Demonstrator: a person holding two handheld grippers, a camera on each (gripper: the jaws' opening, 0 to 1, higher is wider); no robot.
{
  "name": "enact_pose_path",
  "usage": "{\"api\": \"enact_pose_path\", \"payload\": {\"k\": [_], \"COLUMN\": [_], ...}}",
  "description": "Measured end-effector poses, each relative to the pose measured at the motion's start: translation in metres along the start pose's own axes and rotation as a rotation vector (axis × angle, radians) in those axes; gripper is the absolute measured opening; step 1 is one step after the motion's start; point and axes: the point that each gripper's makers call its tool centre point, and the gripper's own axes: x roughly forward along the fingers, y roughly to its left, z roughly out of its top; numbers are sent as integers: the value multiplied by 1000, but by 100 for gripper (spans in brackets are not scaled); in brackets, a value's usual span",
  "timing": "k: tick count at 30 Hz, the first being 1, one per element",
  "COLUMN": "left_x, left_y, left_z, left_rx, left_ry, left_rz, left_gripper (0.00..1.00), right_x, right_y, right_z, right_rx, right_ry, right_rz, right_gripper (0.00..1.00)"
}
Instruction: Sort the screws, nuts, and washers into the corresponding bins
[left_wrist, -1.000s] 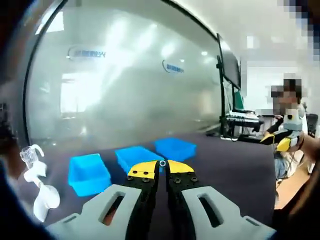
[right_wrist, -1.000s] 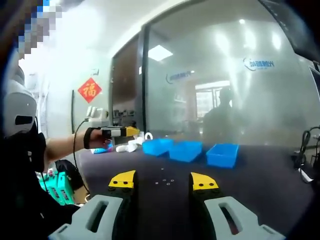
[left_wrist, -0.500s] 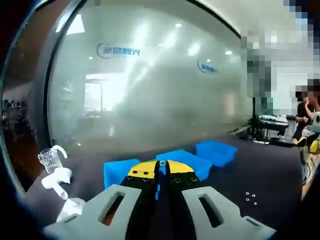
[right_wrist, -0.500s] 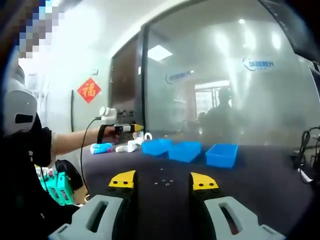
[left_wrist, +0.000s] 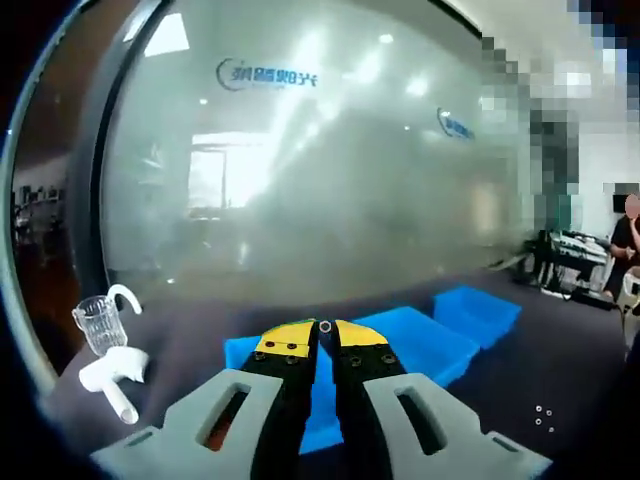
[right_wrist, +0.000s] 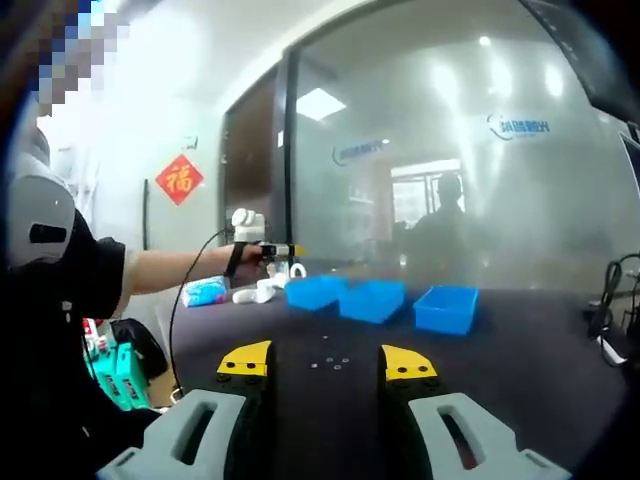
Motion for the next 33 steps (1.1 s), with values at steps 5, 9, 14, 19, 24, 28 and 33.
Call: {"api": "enact_pose_path", "payload": {"k": [5, 9, 14, 19, 24, 28, 33], "left_x": [11, 16, 16, 19, 17, 11, -1], "left_y": [11, 17, 22, 26, 24, 23, 20], "left_z": [-7, -8, -10, -12, -12, -12, -23], "left_rx": [-28, -34, -28, -35, -46, -60, -32], "left_ry": [36, 47, 50, 56, 45, 29, 40], "left_rz": [26, 31, 43, 36, 31, 23, 16], "left_gripper": [4, 4, 5, 5, 7, 26, 31], "right_x": [-1, -4, -5, -4, -3, -3, -3], "right_y": [2, 3, 2, 3, 4, 4, 4], "right_z": [1, 3, 3, 4, 3, 3, 2], "right_rx": [-3, -5, -7, -8, -8, -7, -3], "right_ry": [-1, -4, -2, -3, 3, 1, -1], "right_rz": [1, 0, -4, -2, 5, 5, 5], "right_gripper": [36, 36, 36, 36, 36, 36, 36]}}
